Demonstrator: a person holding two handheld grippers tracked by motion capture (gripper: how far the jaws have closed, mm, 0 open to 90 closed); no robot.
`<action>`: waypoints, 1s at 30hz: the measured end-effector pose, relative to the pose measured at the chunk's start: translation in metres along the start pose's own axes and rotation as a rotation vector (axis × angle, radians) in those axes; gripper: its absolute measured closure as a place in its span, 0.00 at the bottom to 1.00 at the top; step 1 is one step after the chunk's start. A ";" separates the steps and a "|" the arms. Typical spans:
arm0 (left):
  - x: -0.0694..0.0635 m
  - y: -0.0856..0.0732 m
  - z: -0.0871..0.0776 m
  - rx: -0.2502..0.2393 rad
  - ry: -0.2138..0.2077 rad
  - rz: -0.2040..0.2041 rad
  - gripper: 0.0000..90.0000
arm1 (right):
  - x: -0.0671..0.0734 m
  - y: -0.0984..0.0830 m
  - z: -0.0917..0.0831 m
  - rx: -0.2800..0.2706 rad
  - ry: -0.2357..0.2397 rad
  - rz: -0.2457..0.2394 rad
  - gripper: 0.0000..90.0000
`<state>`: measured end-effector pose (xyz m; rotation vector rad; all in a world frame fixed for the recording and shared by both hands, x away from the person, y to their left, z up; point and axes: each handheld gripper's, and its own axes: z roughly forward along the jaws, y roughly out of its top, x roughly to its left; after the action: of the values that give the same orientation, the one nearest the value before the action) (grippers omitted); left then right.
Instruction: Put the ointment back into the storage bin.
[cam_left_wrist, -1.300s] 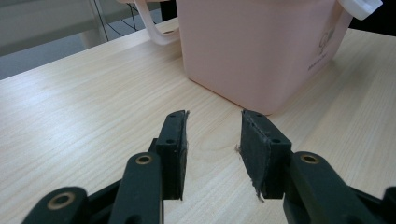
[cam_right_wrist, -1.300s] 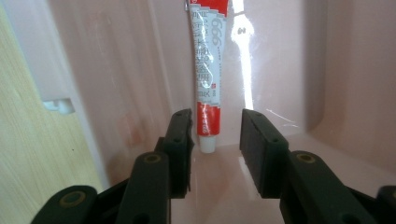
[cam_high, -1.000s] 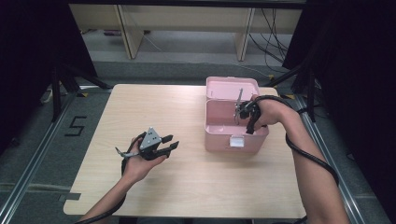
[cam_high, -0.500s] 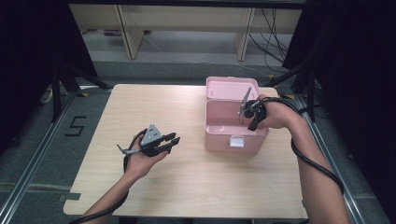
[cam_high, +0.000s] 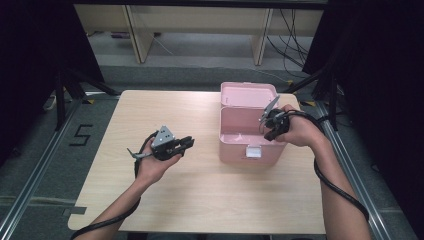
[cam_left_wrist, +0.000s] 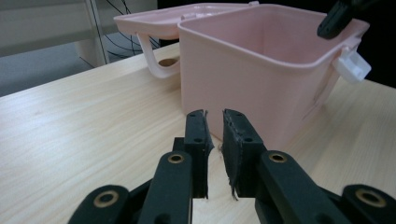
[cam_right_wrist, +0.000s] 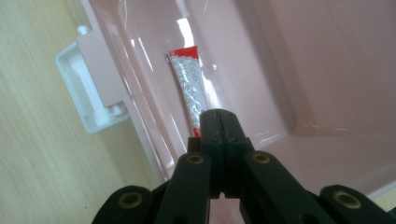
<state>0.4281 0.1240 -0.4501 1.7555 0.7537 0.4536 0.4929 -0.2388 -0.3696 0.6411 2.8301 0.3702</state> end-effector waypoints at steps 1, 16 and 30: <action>0.000 0.003 0.001 -0.001 0.003 0.001 0.88 | 0.001 -0.001 0.000 -0.017 -0.009 0.019 1.00; 0.008 0.035 0.023 -0.046 -0.002 -0.043 0.84 | 0.011 -0.024 -0.004 -0.235 -0.067 0.283 1.00; -0.027 0.051 0.044 -0.069 -0.079 -0.015 0.85 | 0.019 -0.034 -0.011 -0.371 -0.127 0.387 1.00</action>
<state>0.4501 0.0654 -0.4134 1.6925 0.6868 0.3937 0.4601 -0.2622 -0.3718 1.0776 2.4137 0.8599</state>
